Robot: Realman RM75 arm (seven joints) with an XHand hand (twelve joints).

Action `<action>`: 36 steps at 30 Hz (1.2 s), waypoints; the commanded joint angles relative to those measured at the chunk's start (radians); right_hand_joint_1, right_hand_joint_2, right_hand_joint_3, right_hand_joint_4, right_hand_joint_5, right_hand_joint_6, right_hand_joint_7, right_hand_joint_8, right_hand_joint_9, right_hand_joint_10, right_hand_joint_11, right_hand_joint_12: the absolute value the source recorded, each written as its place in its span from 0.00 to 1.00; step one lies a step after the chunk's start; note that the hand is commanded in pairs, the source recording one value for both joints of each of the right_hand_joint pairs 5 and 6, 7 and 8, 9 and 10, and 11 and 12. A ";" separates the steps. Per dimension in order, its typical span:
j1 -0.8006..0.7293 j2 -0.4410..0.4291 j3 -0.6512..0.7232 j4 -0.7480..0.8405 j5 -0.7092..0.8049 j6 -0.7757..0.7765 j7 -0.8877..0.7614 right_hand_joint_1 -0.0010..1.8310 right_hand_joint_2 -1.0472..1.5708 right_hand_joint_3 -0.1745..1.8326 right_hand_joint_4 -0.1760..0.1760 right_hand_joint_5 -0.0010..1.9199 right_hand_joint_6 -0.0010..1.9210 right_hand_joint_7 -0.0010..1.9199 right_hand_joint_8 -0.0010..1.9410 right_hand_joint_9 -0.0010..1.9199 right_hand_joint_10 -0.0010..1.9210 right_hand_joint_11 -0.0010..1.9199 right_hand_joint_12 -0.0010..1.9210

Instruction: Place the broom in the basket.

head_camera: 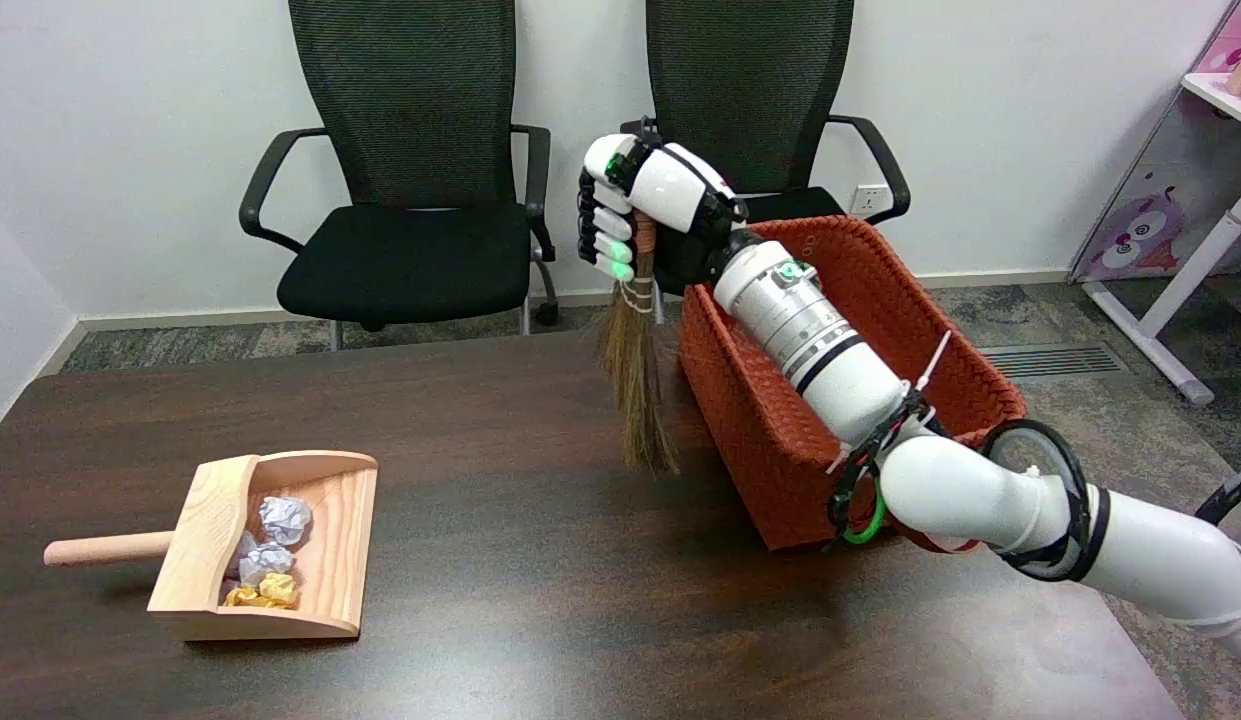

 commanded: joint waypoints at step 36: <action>0.071 0.417 -0.125 0.152 -0.203 0.329 0.456 0.49 0.87 0.92 0.47 1.00 1.00 1.00 0.99 1.00 1.00 1.00 1.00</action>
